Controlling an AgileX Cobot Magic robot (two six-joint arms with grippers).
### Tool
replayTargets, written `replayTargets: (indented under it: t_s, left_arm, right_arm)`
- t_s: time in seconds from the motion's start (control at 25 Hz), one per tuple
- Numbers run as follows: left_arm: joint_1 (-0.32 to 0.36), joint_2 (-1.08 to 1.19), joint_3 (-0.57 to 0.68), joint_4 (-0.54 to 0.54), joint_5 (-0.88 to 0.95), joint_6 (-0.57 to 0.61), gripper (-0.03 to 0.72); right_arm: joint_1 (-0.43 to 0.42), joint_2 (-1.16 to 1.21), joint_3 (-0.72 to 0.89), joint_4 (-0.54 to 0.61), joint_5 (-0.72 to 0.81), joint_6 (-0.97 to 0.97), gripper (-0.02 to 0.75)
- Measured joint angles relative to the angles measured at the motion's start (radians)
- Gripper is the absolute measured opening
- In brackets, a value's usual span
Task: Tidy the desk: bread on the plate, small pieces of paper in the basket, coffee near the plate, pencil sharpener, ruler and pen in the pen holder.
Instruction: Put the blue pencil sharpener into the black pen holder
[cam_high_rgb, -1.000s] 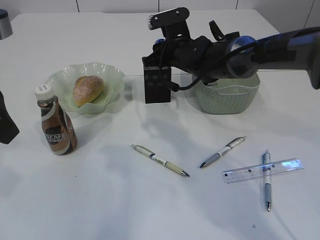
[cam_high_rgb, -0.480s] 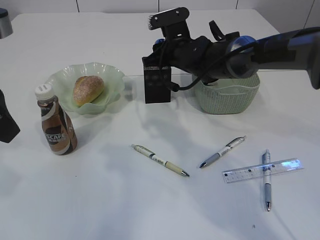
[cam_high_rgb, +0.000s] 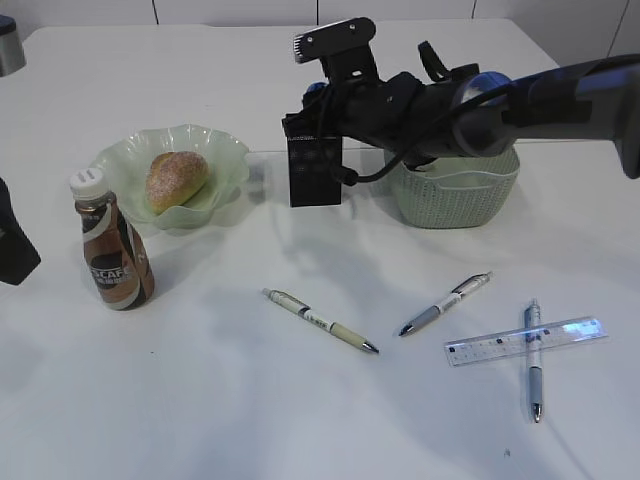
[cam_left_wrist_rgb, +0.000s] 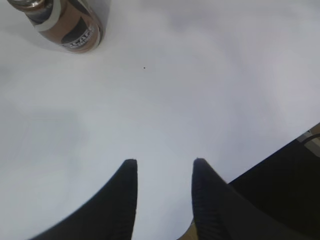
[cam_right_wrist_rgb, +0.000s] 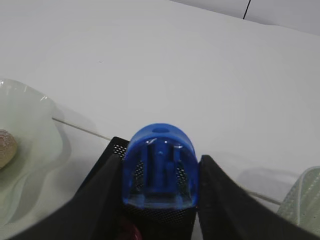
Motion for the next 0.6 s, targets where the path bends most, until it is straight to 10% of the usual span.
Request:
replayTargets:
  t_s: [0.6]
  left_arm:
    - [0.000,0.000,0.000,0.000,-0.004,0.000,0.250]
  right_arm:
    - [0.000,0.000,-0.048,-0.045,0.106,-0.002,0.341]
